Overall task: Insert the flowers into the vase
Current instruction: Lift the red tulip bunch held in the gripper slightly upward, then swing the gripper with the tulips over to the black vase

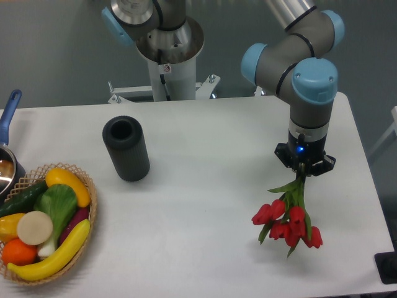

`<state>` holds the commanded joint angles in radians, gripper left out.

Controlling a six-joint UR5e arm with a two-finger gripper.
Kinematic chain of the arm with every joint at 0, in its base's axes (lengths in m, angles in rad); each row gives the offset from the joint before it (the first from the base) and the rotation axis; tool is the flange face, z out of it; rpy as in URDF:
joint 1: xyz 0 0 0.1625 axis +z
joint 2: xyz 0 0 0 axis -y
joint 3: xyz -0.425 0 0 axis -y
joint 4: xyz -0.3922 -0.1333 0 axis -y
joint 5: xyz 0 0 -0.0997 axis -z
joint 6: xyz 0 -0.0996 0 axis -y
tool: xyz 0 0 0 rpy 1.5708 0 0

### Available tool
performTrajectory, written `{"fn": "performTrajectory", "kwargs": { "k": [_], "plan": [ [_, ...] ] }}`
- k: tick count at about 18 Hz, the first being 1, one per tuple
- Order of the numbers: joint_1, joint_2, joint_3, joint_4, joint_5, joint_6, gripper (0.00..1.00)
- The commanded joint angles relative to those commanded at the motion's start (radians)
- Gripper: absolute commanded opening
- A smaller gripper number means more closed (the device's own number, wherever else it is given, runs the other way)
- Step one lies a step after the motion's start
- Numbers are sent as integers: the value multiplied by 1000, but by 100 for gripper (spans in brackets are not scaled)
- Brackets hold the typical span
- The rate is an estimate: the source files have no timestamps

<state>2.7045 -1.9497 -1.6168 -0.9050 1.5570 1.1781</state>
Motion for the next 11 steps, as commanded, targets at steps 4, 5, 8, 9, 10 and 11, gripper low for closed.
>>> {"fn": "performTrajectory", "kwargs": {
  "k": [4,5,8,9,10,11],
  "plan": [
    [-54,38,5,3,-24,-23,0],
    [-66,49,5,5,-50,-29,0],
    [-101,86,-5,18,-197,-51,0],
    [-104,95,-3,31,-259,-75,0],
    [-104,104,-3,58,-317,-112,0],
    [-109,116,-5,90,-372,-145,0]
  ]
}}
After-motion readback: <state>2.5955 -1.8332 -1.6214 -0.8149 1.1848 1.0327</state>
